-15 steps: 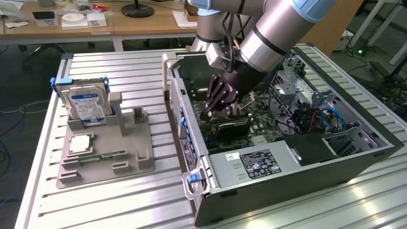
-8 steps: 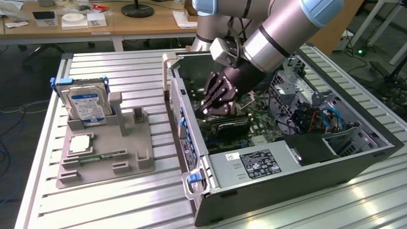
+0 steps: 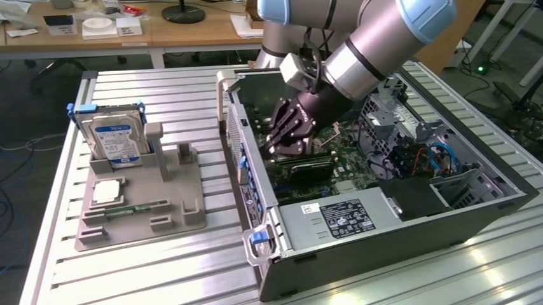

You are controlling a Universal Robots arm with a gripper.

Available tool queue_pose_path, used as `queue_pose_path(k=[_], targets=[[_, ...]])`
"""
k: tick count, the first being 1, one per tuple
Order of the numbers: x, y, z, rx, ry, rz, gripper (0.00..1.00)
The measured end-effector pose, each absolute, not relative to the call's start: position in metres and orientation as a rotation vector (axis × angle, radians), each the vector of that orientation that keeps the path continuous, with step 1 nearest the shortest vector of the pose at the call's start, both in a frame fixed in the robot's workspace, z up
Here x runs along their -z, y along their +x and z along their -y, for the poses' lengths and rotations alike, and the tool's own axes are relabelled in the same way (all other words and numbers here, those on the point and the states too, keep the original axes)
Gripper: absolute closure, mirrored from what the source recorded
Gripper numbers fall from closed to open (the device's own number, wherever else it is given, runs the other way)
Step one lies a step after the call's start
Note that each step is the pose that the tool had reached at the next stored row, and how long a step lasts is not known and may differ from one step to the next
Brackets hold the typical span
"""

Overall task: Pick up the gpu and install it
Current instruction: 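Press down on the gpu until it lock into place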

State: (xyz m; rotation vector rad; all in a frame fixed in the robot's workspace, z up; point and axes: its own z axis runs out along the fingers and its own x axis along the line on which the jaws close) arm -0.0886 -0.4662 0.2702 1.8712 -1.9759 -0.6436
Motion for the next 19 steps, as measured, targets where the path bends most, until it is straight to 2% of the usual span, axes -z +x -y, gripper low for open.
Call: queue_pose_path(k=[5, 7, 19], targets=[[-0.2666, -0.0887, 0.4662, 0.644, 1.872, 1.976, 0.89], [-0.2663, -0.0889, 0.4654, 0.63, 1.884, 1.987, 0.89], [-0.2663, -0.0918, 0.4635, 0.45, 2.035, 2.114, 0.89]])
